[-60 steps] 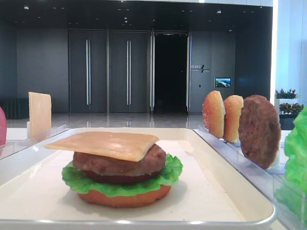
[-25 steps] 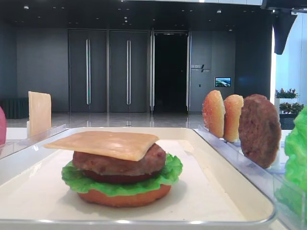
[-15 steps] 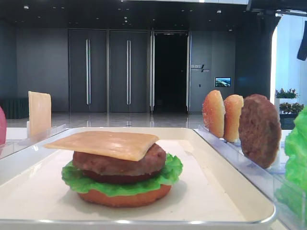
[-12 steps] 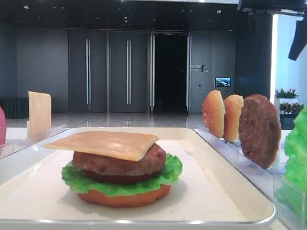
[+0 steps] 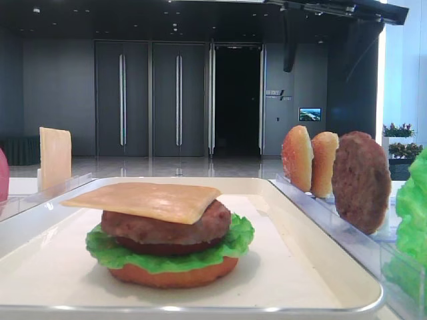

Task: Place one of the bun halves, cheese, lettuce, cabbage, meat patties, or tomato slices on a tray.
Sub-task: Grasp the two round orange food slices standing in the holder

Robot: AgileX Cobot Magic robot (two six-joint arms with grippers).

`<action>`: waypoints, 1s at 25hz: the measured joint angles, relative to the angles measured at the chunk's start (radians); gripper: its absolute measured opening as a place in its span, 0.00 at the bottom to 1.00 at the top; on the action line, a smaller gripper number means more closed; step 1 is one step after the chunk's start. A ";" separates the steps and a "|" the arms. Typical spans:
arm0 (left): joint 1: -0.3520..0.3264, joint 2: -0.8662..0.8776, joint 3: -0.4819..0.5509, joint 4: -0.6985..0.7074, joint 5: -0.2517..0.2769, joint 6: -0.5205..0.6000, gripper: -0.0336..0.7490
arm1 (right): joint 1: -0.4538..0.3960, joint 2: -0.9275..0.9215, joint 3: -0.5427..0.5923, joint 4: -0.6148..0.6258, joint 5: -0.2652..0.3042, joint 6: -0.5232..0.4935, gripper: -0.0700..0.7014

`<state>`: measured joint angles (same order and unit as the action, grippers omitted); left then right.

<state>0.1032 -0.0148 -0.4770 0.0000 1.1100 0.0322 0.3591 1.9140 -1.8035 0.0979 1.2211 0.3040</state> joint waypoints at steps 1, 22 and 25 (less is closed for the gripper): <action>0.000 0.000 0.000 0.000 0.000 0.000 0.86 | 0.014 0.000 0.000 0.000 0.000 0.015 0.77; 0.000 0.000 0.000 0.000 0.000 0.000 0.86 | 0.009 0.011 0.000 -0.008 -0.076 0.050 0.77; 0.000 0.000 0.000 0.000 0.000 0.000 0.86 | 0.004 0.022 0.000 0.016 -0.087 0.037 0.77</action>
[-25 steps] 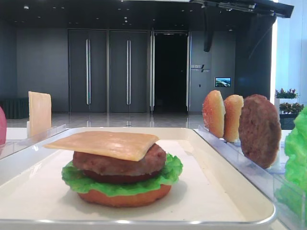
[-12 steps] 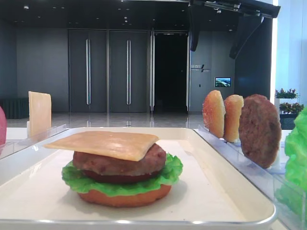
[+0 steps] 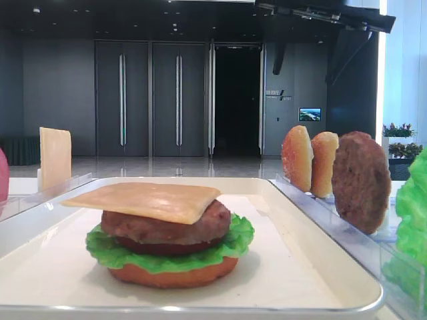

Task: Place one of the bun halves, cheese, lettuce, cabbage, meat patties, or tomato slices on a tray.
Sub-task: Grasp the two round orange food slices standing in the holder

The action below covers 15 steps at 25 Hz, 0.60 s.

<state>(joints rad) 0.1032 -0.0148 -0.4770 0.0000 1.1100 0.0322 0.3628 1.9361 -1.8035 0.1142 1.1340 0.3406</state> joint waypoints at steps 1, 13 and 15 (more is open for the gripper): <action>0.000 0.000 0.000 0.000 0.000 0.000 0.86 | -0.001 0.005 0.000 0.013 -0.003 -0.005 0.77; 0.000 0.000 0.000 0.000 0.000 0.000 0.86 | -0.002 0.055 0.000 0.070 -0.012 -0.040 0.77; 0.000 0.000 0.000 0.000 0.000 0.000 0.86 | -0.002 0.064 0.000 0.073 -0.013 -0.042 0.77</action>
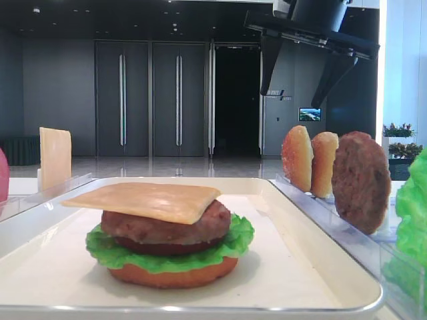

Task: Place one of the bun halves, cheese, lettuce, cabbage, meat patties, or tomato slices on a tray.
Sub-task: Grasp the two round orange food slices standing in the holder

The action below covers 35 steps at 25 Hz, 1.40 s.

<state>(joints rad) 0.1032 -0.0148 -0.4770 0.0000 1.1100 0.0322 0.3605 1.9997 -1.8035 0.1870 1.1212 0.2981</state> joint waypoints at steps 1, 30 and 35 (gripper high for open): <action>0.000 0.000 0.000 0.000 0.000 0.000 0.86 | 0.000 0.001 0.000 0.000 0.000 -0.002 0.77; 0.000 0.000 0.000 0.000 0.000 0.000 0.86 | 0.001 0.079 0.000 -0.043 -0.094 -0.027 0.77; 0.000 0.000 0.000 0.000 0.000 0.000 0.86 | 0.001 0.080 0.000 -0.067 -0.100 -0.029 0.77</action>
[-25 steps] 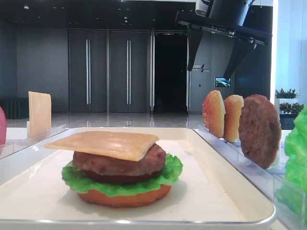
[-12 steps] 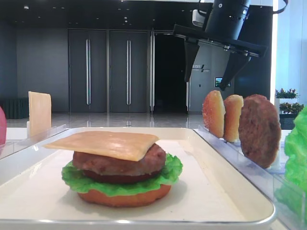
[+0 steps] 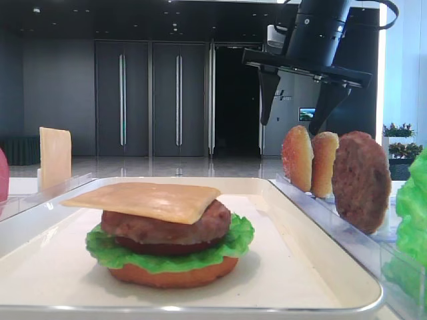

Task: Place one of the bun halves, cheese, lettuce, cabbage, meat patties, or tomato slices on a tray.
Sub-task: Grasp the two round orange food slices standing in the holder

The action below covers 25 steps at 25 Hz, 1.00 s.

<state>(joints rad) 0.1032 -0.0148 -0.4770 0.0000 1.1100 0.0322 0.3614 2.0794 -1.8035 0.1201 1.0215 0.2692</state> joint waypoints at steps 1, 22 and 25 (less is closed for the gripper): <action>0.000 0.000 0.000 0.000 0.000 0.000 0.86 | 0.000 0.000 0.000 -0.003 0.000 0.000 0.77; -0.001 0.000 0.000 0.000 0.000 0.000 0.86 | 0.000 0.018 0.000 -0.030 -0.002 -0.002 0.77; -0.001 0.000 0.000 0.000 0.000 0.000 0.86 | 0.000 0.018 0.000 -0.035 0.000 -0.003 0.76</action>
<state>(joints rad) 0.1022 -0.0148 -0.4770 0.0000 1.1100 0.0322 0.3614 2.0974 -1.8035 0.0847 1.0213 0.2661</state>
